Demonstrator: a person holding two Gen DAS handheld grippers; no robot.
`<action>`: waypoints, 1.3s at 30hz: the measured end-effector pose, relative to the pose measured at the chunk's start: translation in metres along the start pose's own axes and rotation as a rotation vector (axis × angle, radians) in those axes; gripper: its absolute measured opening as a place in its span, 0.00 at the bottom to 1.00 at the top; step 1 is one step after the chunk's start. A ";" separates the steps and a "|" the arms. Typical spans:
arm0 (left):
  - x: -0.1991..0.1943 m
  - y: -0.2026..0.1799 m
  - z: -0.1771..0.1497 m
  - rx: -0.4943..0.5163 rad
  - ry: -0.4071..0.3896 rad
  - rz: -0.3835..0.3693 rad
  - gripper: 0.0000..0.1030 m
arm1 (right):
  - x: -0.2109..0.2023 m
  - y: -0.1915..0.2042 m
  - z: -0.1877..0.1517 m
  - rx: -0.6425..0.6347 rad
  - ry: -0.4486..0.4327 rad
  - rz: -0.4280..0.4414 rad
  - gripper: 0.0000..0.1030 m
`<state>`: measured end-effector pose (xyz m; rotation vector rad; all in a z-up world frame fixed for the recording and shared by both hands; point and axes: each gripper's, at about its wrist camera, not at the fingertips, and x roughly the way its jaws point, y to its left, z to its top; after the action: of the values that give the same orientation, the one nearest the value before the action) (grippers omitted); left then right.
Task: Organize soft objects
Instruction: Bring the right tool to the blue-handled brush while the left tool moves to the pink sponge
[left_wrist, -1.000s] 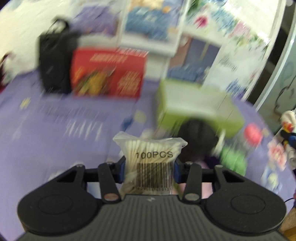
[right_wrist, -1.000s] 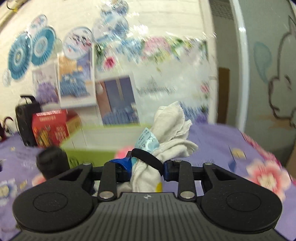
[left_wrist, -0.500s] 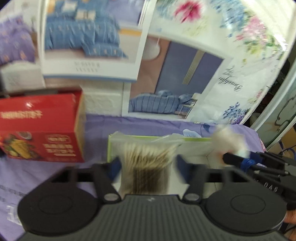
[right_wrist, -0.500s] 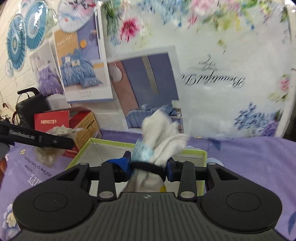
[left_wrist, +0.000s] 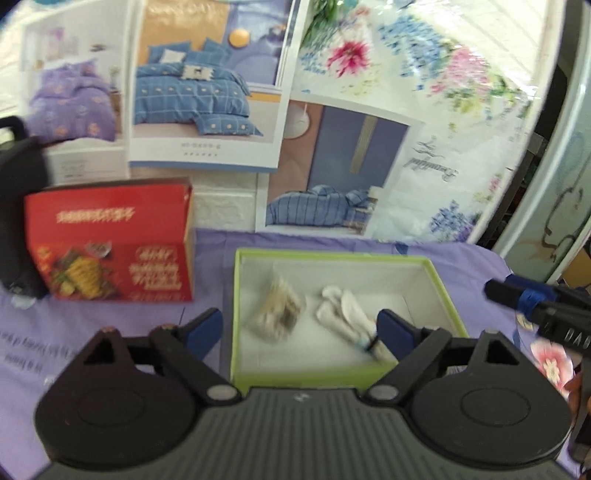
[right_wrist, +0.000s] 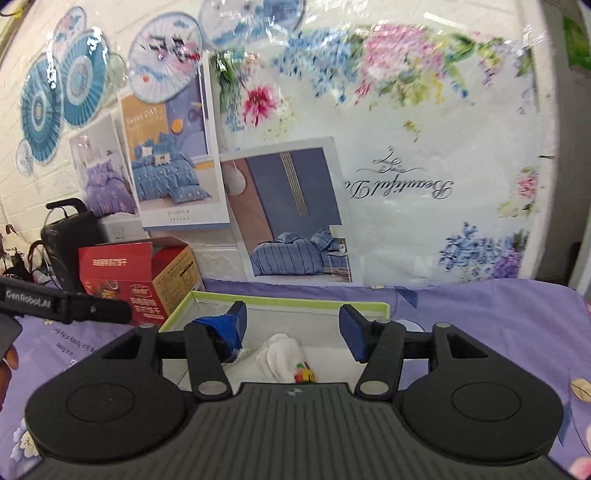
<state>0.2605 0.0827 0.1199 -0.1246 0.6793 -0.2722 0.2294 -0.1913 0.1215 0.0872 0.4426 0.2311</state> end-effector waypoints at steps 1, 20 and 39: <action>-0.012 -0.001 -0.012 -0.006 -0.006 0.005 0.90 | -0.013 0.001 -0.006 0.000 -0.013 -0.008 0.42; -0.090 0.034 -0.215 -0.156 0.144 0.097 0.99 | -0.080 0.054 -0.185 0.229 0.179 0.080 0.51; -0.078 0.030 -0.200 -0.107 0.139 0.167 0.99 | -0.036 0.041 -0.211 0.080 0.247 -0.120 0.53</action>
<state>0.0814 0.1286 0.0067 -0.1514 0.8378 -0.0847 0.0979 -0.1534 -0.0475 0.1105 0.7007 0.1055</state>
